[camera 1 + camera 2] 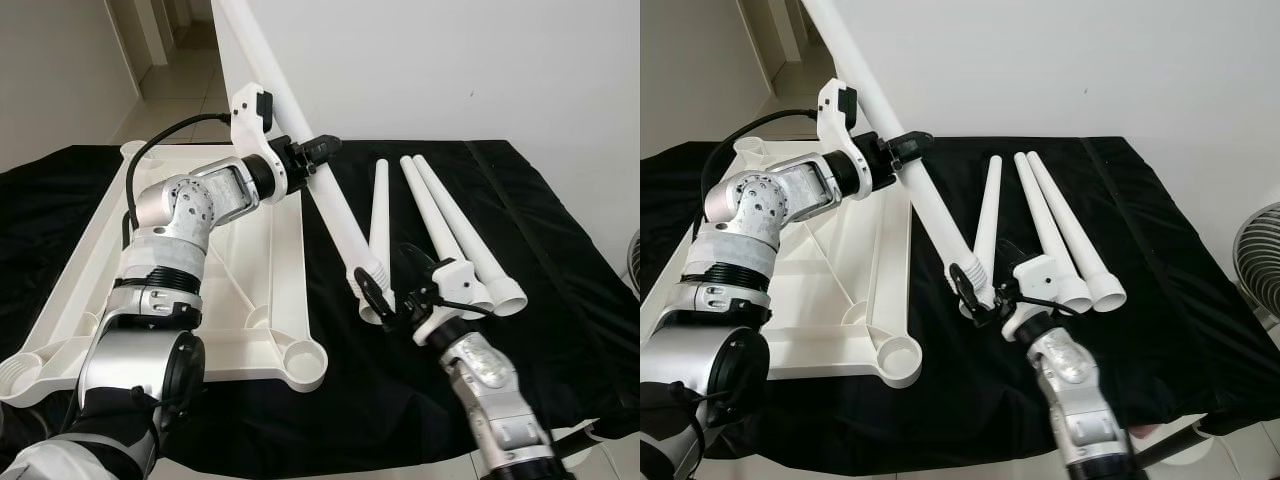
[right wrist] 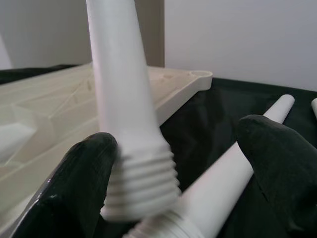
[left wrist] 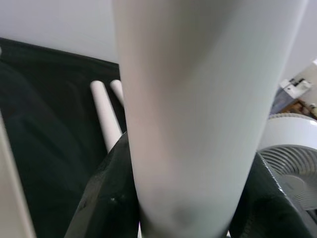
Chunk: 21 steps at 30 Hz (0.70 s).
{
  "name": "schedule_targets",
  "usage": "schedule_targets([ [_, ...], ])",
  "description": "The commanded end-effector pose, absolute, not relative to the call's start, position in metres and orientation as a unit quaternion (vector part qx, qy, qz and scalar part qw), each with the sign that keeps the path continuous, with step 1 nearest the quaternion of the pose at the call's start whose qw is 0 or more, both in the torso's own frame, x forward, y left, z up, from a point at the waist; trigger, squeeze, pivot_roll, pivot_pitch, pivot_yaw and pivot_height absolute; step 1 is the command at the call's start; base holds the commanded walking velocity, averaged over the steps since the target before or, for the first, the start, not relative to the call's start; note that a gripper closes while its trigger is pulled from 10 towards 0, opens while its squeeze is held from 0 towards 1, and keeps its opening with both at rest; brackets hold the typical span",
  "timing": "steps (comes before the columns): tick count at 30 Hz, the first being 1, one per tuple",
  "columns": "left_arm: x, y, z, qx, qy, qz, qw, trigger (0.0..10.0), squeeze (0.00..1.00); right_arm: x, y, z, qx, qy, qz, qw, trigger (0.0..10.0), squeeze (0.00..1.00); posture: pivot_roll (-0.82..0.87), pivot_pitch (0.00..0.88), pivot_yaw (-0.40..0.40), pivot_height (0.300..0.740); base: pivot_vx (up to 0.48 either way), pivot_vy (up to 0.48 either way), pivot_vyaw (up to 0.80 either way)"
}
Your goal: Building children table
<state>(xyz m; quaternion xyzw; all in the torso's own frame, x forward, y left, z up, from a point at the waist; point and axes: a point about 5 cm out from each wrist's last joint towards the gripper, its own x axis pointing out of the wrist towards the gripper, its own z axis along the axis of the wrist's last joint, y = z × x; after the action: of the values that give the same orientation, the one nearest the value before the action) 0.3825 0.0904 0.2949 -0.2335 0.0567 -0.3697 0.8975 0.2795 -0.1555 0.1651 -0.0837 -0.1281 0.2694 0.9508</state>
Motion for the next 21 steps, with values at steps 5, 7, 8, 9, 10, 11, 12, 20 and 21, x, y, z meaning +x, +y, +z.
schedule_targets([
  [5,0.381,0.092,0.301,-0.226,0.036,-0.407,0.884,10.0,0.00,0.272,-0.162,0.165,-0.078,-0.093,0.332,0.936,10.0,0.00,-0.04,0.049,0.052,0.740,0.000,0.000,0.00],
  [7,0.381,0.092,0.301,-0.226,0.036,-0.406,0.885,10.0,0.00,0.270,-0.162,0.165,-0.078,-0.090,0.344,0.932,10.0,0.00,-0.04,0.048,0.052,0.740,0.000,0.000,0.00],
  [8,0.381,0.092,0.301,-0.226,0.036,-0.406,0.885,10.0,0.00,0.270,-0.162,0.165,-0.078,-0.090,0.344,0.932,10.0,0.00,-0.04,0.048,0.052,0.740,0.000,0.000,0.00],
  [9,0.381,0.092,0.301,-0.226,0.036,-0.407,0.885,10.0,0.00,0.271,-0.163,0.167,-0.077,-0.090,0.342,0.932,10.0,0.00,-0.04,0.048,0.053,0.740,0.000,0.000,0.00],
  [10,0.381,0.092,0.301,-0.226,0.036,-0.407,0.885,10.0,0.00,0.271,-0.163,0.167,-0.077,-0.090,0.342,0.932,10.0,0.00,-0.04,0.048,0.053,0.740,0.000,0.000,0.00],
  [11,0.380,0.090,0.302,-0.223,0.035,-0.409,0.884,10.0,0.00,0.273,-0.163,0.170,-0.071,-0.090,0.340,0.933,10.0,0.00,-0.03,0.046,0.053,0.740,0.000,0.000,0.00],
  [12,0.379,0.090,0.302,-0.221,0.034,-0.411,0.884,10.0,0.00,0.274,-0.162,0.173,-0.066,-0.090,0.339,0.934,10.0,0.00,-0.03,0.046,0.053,0.740,0.000,0.000,0.00],
  [20,0.371,0.079,0.302,-0.194,0.024,-0.427,0.883,10.0,0.00,0.289,-0.159,0.185,-0.086,-0.068,0.316,0.942,10.0,0.00,-0.03,0.043,0.048,0.740,0.000,0.000,0.00],
  [21,0.367,0.075,0.303,-0.177,0.018,-0.433,0.884,10.0,0.00,0.292,-0.158,0.189,-0.099,-0.065,0.316,0.941,10.0,0.00,-0.03,0.042,0.047,0.740,0.000,0.000,0.00],
])
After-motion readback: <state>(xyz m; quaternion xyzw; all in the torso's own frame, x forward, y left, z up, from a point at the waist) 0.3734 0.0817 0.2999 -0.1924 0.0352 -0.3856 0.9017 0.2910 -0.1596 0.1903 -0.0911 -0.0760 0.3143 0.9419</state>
